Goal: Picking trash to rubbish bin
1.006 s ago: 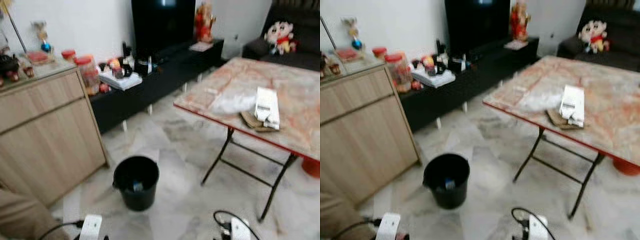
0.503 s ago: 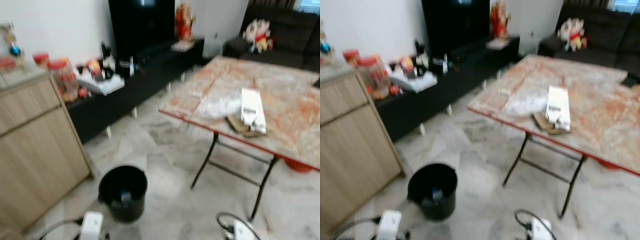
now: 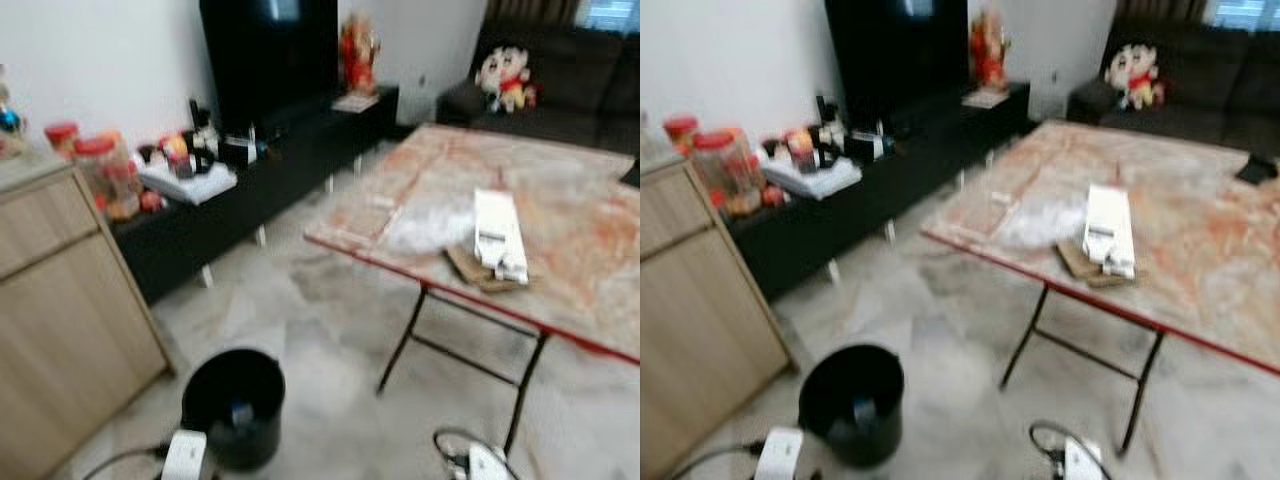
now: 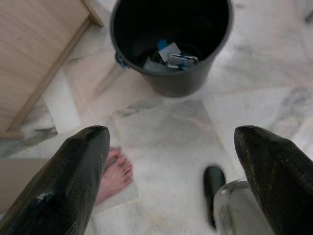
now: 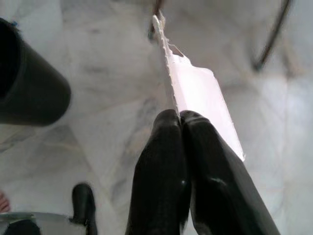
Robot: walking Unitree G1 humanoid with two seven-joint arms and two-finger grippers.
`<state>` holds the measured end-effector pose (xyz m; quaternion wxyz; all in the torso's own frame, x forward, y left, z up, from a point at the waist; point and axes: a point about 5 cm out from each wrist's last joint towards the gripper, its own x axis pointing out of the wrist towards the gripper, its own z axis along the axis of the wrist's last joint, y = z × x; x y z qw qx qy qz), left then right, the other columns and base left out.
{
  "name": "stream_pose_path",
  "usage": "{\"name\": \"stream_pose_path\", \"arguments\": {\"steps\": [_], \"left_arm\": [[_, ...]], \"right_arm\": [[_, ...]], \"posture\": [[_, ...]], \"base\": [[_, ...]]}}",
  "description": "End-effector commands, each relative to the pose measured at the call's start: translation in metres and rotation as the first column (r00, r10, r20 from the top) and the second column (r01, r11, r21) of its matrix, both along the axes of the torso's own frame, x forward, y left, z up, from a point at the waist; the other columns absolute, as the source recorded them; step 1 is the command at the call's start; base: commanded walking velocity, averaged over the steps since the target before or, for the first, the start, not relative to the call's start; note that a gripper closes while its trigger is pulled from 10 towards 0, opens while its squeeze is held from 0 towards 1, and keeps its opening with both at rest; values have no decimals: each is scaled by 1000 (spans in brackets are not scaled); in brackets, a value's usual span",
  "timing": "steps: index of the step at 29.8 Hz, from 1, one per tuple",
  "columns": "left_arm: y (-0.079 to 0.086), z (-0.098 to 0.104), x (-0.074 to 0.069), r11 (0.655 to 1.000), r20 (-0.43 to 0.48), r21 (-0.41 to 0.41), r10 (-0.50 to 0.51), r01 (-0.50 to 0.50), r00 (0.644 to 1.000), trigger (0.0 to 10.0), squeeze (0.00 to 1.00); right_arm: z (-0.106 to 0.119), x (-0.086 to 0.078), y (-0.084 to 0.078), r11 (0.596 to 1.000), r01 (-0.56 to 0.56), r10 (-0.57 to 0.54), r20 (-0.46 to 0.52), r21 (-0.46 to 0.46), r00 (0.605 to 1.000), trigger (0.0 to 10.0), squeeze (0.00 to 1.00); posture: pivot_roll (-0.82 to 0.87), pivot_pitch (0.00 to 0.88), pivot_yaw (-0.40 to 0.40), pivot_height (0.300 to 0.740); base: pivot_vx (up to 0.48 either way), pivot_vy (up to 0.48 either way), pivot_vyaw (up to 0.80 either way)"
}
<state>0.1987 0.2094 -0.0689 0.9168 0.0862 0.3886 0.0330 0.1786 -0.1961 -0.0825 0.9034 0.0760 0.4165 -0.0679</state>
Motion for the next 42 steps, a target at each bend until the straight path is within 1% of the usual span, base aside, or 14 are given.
{"name": "stream_pose_path", "arguments": {"steps": [1,5,18,20,27,33,42], "left_arm": [[11,1,-1,1000,-3,28,15,-15,1000,10000,0],[11,1,-2,999,-2,27,19,-19,1000,10000,0],[12,1,-2,999,-5,28,16,-16,1000,10000,0],[13,2,-1,999,-3,31,20,-20,1000,10000,0],[13,3,1,999,4,30,20,-20,1000,10000,0],[12,2,-1,999,-1,27,21,-21,1000,10000,0],[12,2,0,999,1,27,22,-22,1000,10000,0]], "right_arm": [[3,9,11,999,-34,34,32,3,999,10000,0],[4,11,11,998,-61,62,36,-8,997,10000,0],[4,11,12,998,-60,60,38,-5,997,10000,0],[5,12,11,999,-33,33,38,6,999,10000,0],[7,15,11,999,-30,29,58,18,998,10000,0],[6,14,9,1000,-20,19,55,12,998,10000,0],[5,11,11,998,-60,60,41,-4,997,10000,0]], "posture": [[169,0,-16,740],[169,0,-16,740],[166,0,-14,740],[170,0,-12,740],[170,0,-12,740],[169,0,-15,740],[169,0,-15,740]], "base": [[322,0,0],[324,0,800],[326,0,800],[328,0,0],[327,0,0],[328,0,0],[326,0,0]]}}
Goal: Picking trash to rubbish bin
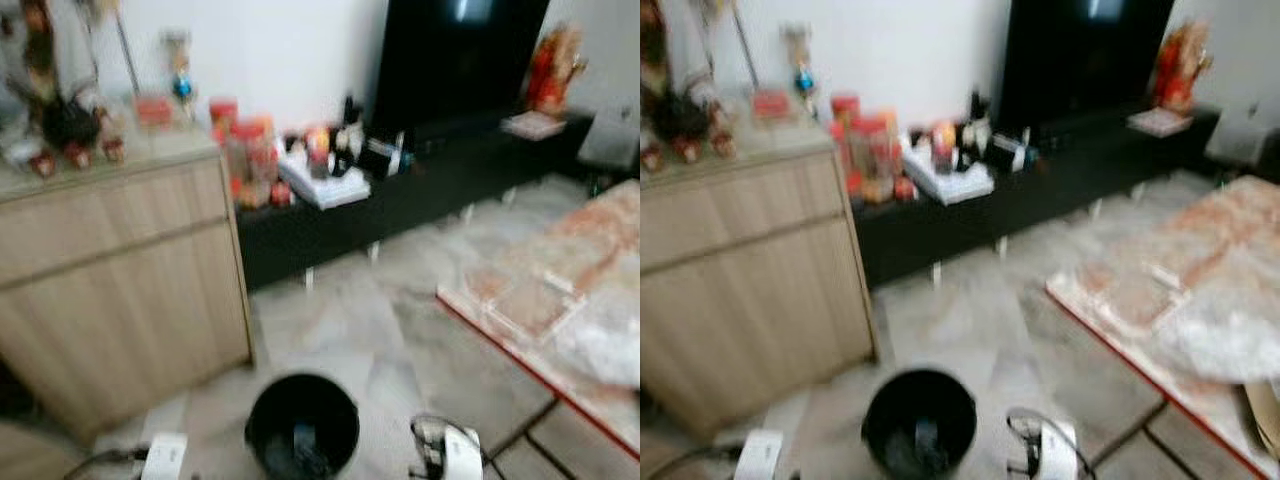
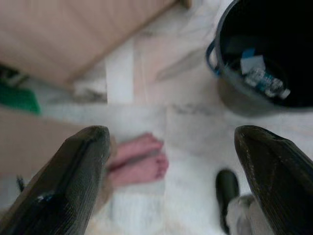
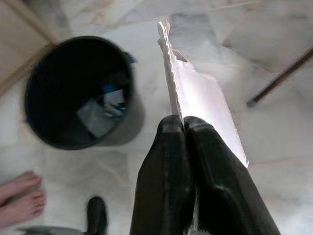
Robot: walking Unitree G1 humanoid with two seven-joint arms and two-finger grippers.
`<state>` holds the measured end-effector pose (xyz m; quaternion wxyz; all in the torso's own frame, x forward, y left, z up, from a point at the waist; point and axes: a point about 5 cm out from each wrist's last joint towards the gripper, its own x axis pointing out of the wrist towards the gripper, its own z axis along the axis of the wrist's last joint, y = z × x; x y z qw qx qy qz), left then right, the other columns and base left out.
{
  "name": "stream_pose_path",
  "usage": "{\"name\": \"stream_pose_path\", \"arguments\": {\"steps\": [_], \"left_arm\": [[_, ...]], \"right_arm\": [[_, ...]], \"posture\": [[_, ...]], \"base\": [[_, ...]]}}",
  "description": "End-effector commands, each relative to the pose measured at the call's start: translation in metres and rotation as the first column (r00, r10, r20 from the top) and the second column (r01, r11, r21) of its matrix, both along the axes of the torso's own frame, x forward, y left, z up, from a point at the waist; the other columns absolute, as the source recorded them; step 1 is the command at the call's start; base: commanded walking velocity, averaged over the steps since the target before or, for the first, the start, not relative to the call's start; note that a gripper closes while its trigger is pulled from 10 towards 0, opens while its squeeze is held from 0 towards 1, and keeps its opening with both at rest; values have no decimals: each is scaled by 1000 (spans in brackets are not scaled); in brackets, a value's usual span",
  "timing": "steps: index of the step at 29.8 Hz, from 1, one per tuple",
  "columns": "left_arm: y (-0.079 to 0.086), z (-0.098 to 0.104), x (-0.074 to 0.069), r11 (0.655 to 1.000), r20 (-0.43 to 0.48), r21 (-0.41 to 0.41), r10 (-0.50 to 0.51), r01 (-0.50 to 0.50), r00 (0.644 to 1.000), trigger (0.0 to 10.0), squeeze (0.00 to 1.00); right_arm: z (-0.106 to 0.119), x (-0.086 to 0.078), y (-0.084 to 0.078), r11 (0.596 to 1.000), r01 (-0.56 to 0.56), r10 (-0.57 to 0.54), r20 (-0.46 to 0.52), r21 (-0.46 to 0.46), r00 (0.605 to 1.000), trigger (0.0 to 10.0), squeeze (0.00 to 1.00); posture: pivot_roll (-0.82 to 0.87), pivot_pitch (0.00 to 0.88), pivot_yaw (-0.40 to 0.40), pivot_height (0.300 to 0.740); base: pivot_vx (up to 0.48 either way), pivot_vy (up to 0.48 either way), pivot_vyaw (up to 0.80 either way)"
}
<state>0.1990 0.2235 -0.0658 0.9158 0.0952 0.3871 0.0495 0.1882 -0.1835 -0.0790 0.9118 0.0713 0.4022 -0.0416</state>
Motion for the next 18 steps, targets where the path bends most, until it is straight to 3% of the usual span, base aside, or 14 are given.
{"name": "stream_pose_path", "arguments": {"steps": [1,7,18], "left_arm": [[-2,-1,0,1000,-3,-3,-2,2,1000,10000,0],[-3,-1,0,1000,-3,-5,-5,5,1000,10000,0],[-3,-1,0,1000,0,-7,-3,3,1000,10000,0]], "right_arm": [[1,2,-1,1000,-21,21,5,-18,1000,10000,0],[2,3,1,999,-33,33,10,-21,999,10000,0],[1,0,-2,1000,-11,11,6,-17,1000,10000,0]], "posture": [[169,0,-15,740],[169,0,-15,740],[172,0,-19,740]], "base": [[326,0,525],[326,0,754],[326,0,0]]}}
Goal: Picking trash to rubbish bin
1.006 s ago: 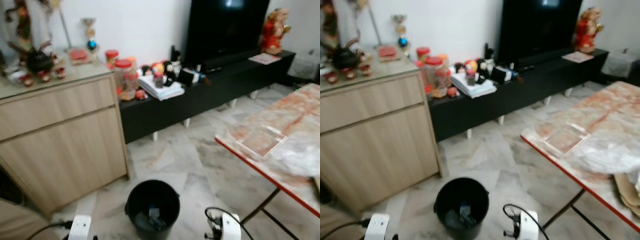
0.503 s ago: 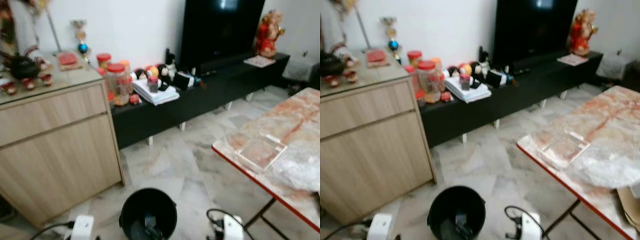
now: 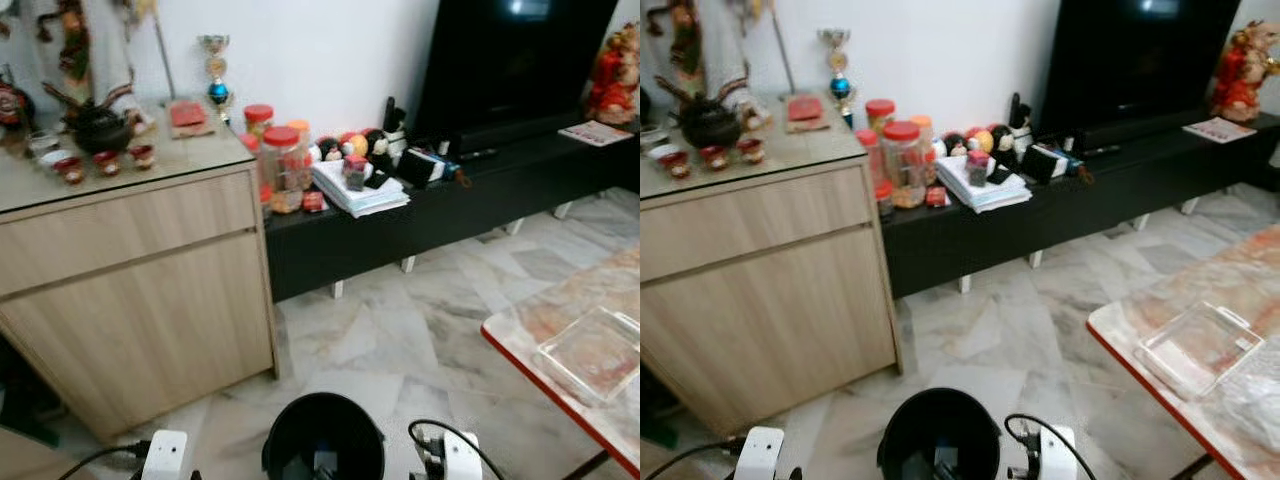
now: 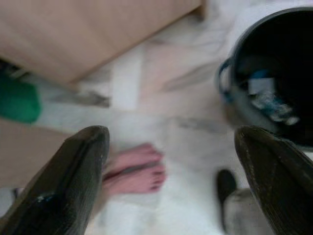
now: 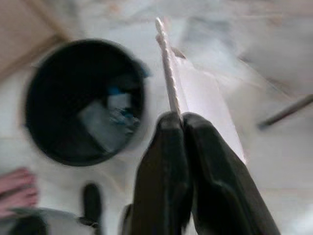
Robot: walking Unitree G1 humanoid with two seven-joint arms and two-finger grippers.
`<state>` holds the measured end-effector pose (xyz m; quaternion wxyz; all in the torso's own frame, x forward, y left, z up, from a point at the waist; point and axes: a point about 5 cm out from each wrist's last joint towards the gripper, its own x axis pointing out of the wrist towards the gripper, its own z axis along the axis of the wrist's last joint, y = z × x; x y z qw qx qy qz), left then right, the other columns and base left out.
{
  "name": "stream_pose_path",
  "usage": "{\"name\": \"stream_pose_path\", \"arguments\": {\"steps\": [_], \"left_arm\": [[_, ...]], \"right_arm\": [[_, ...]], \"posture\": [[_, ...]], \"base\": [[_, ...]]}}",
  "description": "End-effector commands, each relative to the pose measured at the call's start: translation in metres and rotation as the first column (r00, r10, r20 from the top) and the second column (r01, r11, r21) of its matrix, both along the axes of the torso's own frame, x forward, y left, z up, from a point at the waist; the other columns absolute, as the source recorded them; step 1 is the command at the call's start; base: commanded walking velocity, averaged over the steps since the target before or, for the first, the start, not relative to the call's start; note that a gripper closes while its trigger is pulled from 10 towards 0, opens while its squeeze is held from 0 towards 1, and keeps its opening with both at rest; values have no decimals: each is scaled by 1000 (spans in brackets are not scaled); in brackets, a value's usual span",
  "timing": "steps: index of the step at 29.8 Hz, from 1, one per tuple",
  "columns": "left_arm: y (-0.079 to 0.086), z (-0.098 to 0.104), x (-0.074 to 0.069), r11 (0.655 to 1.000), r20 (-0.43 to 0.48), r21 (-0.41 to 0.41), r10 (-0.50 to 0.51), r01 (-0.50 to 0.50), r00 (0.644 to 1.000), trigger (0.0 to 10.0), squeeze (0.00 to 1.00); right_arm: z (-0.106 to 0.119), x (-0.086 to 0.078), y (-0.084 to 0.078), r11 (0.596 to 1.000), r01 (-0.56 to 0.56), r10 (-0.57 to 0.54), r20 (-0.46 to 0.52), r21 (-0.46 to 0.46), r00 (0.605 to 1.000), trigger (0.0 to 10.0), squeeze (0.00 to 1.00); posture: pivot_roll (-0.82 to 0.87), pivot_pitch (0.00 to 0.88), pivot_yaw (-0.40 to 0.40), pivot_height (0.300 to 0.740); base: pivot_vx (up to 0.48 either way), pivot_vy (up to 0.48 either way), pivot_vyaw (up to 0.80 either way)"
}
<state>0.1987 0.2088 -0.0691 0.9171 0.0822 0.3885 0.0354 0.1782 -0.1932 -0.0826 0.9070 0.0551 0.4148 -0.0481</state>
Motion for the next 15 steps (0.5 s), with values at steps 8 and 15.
{"name": "stream_pose_path", "arguments": {"steps": [8,15], "left_arm": [[13,3,1,999,13,24,27,-27,1000,10000,0],[12,5,5,999,23,23,23,-24,999,10000,0]], "right_arm": [[4,9,8,1000,-13,13,30,16,999,10000,0],[6,16,20,989,-146,146,30,3,989,10000,0]], "posture": [[174,0,-22,740],[173,16,-25,740]], "base": [[153,0,0],[0,0,0]]}}
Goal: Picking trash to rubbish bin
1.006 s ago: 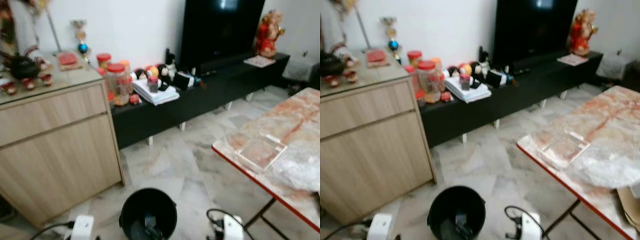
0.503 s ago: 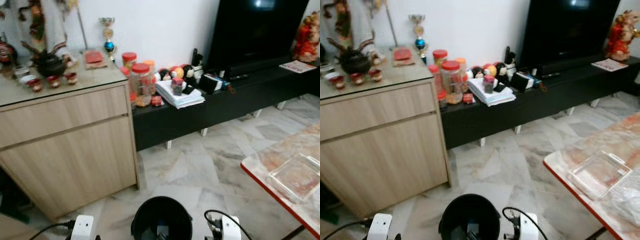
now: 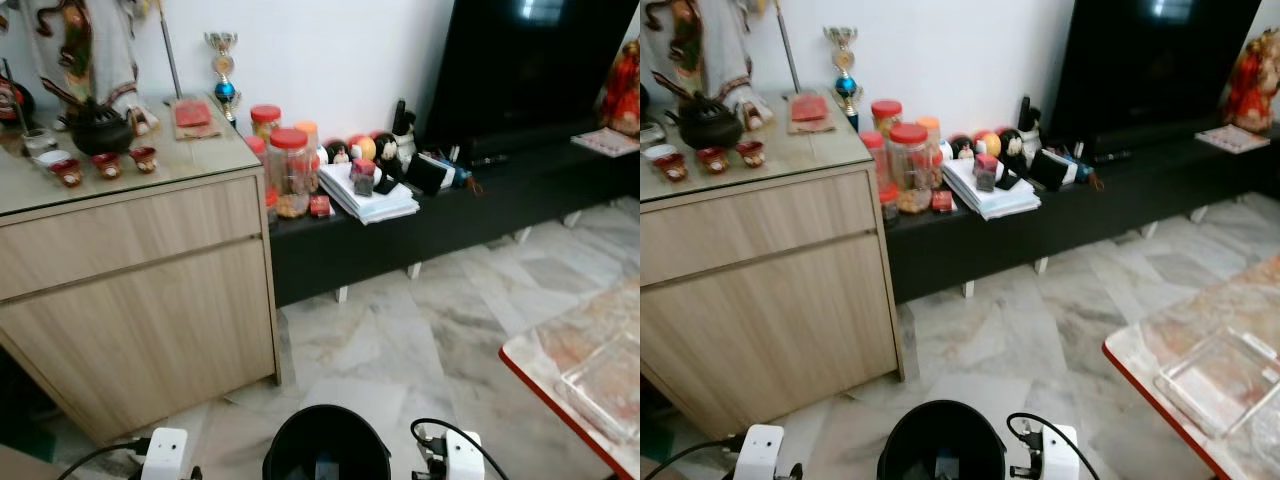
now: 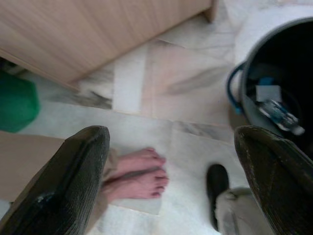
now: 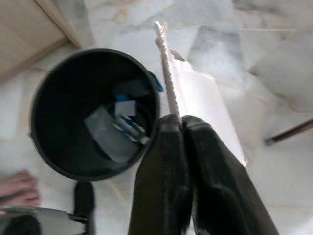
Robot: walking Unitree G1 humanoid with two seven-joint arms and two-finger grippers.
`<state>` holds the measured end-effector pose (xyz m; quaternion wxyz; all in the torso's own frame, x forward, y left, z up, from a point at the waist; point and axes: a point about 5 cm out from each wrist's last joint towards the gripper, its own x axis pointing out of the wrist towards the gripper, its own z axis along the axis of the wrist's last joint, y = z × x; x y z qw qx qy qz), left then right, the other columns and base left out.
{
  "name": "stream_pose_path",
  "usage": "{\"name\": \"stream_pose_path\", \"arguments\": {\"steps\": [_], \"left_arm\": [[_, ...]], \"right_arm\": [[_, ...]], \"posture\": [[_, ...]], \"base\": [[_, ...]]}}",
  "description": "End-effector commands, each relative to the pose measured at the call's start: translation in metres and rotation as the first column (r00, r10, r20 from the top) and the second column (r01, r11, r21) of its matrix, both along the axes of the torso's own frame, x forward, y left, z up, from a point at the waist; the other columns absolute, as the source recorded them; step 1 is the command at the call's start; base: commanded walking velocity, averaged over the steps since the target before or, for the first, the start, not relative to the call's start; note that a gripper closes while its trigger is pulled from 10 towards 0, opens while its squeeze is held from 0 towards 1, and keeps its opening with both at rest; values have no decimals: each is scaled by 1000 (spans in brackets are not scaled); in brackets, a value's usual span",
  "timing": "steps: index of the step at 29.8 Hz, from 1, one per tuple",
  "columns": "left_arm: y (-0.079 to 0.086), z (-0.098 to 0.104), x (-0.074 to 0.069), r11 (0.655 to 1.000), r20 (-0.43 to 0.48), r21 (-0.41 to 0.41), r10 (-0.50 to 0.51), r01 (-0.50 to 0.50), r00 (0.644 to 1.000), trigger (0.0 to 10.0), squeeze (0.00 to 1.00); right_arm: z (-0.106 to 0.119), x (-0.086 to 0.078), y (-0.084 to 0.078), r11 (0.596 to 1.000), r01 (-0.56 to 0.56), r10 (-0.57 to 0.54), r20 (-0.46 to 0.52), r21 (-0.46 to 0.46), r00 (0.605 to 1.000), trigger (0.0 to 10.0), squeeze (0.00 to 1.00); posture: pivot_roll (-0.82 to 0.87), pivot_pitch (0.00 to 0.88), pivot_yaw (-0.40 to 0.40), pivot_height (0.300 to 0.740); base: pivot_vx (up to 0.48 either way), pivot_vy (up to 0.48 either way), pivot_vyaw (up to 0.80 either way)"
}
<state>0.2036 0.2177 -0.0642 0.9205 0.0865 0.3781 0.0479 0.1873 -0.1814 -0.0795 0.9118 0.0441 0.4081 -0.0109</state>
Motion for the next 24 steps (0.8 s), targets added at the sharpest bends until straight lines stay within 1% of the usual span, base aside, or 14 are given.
{"name": "stream_pose_path", "arguments": {"steps": [1,3,4,5,7,8,9,12,14,15,16,18,19,24], "left_arm": [[2,1,2,1000,5,4,2,-2,1000,10000,0],[0,4,7,1000,17,3,-21,20,1000,10000,0],[-3,5,11,999,15,1,-46,46,999,10000,0],[-4,5,12,999,14,-1,-53,53,999,10000,0],[-14,12,24,991,52,0,-136,136,989,10000,0],[-28,20,37,971,97,8,-239,240,966,10000,0],[-35,23,42,957,116,11,-291,291,950,10000,0],[-42,27,47,941,132,15,-338,339,932,10000,0],[-63,32,54,891,158,-21,-445,453,882,10000,0],[-76,35,57,851,173,-41,-510,523,843,10000,0],[-94,39,59,788,187,-49,-596,614,781,10000,0],[-104,41,60,753,197,-51,-636,656,746,10000,0],[-108,42,61,744,205,-57,-644,666,737,10000,0],[-113,42,60,724,212,-63,-662,686,719,10000,0]], "right_arm": [[4,9,12,994,-111,111,8,-9,994,10000,0],[6,15,21,982,-186,186,7,-22,982,10000,0],[8,19,28,974,-226,226,19,-3,974,10000,0],[9,20,30,972,-235,234,23,7,972,10000,0],[13,28,42,960,-280,279,38,26,960,10000,0],[17,35,53,943,-332,330,55,33,942,10000,0],[19,38,57,937,-348,345,62,33,937,10000,0],[21,40,60,932,-360,358,69,32,931,10000,0],[25,46,68,920,-391,387,87,21,918,10000,0],[27,49,73,913,-408,405,95,16,909,10000,0],[30,53,80,903,-430,427,103,7,898,10000,0],[33,56,84,895,-445,442,111,5,890,10000,0],[35,58,88,891,-454,451,117,-1,885,10000,0],[39,62,96,873,-486,486,130,-30,864,10000,0]], "posture": [[173,16,-25,740],[173,16,-25,740],[169,21,-28,740],[169,21,-28,740],[171,22,-34,740],[174,24,-37,740],[178,27,-41,740],[178,27,-41,740],[182,28,-41,740],[182,28,-41,740],[184,30,-42,740],[183,33,-42,740],[183,33,-42,740],[187,43,-45,740]], "base": [[0,0,0],[0,0,0],[0,0,0],[0,0,0],[0,0,0],[0,0,0],[0,0,0],[0,0,0],[0,0,0],[0,0,0],[0,0,0],[0,0,0],[0,0,0],[0,0,0]]}}
